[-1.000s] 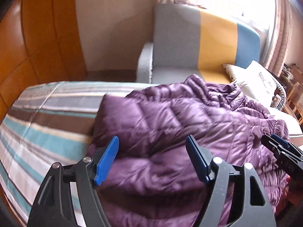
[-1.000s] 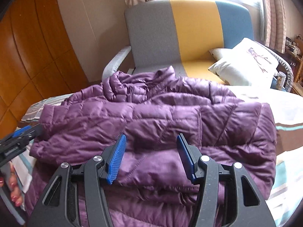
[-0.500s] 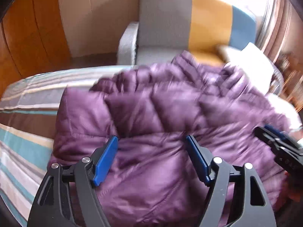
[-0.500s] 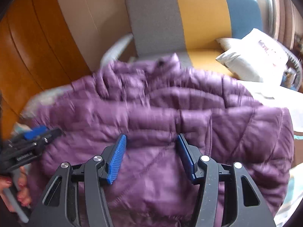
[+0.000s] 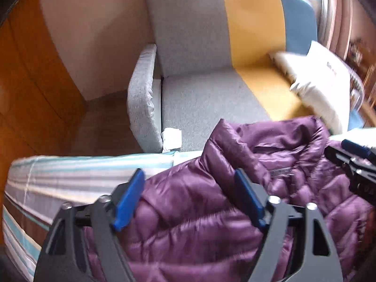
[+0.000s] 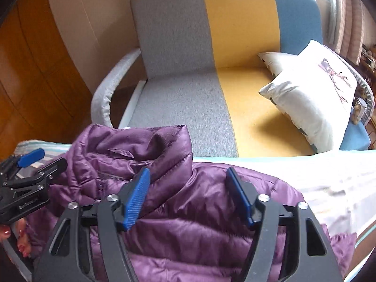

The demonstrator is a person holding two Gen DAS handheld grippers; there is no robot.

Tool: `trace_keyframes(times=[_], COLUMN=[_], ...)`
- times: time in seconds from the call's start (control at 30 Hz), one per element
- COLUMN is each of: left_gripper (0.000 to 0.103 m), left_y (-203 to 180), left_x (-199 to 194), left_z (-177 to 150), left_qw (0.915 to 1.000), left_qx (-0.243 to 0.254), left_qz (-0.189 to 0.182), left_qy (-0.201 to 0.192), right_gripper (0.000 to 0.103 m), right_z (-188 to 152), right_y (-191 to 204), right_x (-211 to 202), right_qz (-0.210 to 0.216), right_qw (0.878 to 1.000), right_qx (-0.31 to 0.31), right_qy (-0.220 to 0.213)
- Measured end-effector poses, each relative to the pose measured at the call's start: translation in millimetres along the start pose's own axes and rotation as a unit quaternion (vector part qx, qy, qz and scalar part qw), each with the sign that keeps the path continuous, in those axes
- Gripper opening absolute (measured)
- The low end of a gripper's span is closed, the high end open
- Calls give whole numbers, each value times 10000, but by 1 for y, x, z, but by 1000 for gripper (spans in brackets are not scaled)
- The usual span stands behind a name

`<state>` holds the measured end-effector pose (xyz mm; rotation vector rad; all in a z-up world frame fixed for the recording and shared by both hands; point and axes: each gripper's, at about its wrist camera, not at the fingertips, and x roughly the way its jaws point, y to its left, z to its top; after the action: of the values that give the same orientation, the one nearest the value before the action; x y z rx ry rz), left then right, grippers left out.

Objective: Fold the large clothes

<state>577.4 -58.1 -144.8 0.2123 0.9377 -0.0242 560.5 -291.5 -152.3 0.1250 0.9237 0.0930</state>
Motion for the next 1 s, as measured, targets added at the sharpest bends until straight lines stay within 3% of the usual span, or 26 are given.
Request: trace_keyframes(times=[0.1,0.23,0.43,0.53,0.73,1.0], left_gripper=[65,65,73,73,81,84], left_y=[-6,-3,10,14,27,21], left_x=[22,37,48,42,-13,-77], left_z=[1,5,-4,-6,-28,-89], left_qw=[9997,9997,9988,9984,9969,9977], left_qx=[122,-23,-471,-532,-727,-488], left_qz=[132,209,-67,-162,-38,23], left_qy=[154,130,84,48,-295,-480], right_gripper=[46,46,46,47,55,55], right_z=[2,2,-3,-1,-11,-76], right_y=[4,7,7,0,-7,13], right_x=[14,33,41,36,-20,-87], right_qz=[-166,-351,-491,-303,92,352], right_qw=[9997,9989,9986,9995,9988,9983], right_qx=[-150,-219,-196,-76,286,87], right_qy=[118,213,-38,-66,-388,-467])
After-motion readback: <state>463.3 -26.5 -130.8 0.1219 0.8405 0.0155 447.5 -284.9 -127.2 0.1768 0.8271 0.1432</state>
